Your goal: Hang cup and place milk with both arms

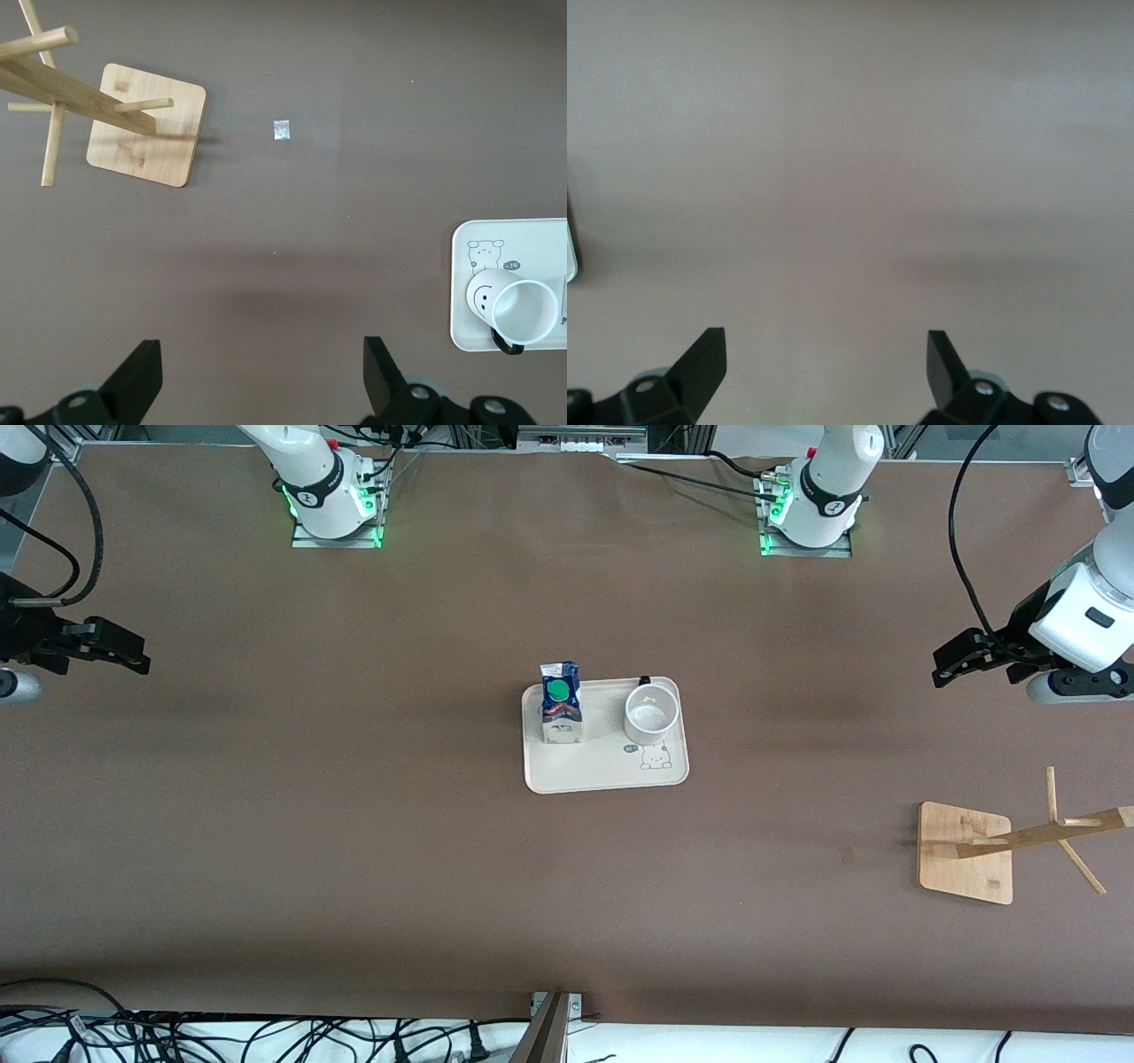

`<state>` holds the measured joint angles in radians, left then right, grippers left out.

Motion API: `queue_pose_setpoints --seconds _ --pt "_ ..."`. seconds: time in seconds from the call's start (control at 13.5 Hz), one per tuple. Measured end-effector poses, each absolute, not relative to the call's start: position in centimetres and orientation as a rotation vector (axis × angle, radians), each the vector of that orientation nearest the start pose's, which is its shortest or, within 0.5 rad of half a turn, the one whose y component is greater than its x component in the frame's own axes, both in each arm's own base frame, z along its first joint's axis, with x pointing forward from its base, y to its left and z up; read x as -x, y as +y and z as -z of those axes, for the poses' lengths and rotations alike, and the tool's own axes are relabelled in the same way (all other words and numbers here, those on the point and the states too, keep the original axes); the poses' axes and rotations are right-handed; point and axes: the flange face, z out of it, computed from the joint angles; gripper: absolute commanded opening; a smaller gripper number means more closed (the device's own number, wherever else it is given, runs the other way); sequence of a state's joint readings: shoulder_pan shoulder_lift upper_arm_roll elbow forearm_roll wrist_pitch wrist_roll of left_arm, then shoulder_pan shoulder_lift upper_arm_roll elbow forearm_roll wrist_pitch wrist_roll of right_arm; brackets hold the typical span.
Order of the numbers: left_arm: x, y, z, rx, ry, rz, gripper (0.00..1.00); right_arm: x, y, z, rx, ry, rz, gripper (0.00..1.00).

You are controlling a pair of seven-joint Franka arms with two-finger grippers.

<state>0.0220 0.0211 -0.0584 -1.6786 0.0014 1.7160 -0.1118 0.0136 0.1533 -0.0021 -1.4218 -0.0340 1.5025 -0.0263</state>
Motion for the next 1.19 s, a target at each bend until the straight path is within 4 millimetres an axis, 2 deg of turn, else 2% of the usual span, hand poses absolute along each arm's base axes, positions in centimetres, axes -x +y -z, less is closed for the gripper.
queue_pose_setpoints --seconds 0.45,0.82,1.19 --pt "-57.0 -2.2 -57.4 3.141 -0.114 0.026 1.0 -58.9 0.8 -58.4 3.135 -0.064 -0.272 1.0" --pt "-57.0 -2.2 -57.4 3.141 -0.113 0.026 1.0 -58.8 0.7 -58.4 3.134 -0.062 -0.278 1.0" --pt "-57.0 -2.2 -57.4 3.141 -0.113 0.026 1.0 -58.9 0.6 -59.3 3.138 -0.059 -0.245 1.0"
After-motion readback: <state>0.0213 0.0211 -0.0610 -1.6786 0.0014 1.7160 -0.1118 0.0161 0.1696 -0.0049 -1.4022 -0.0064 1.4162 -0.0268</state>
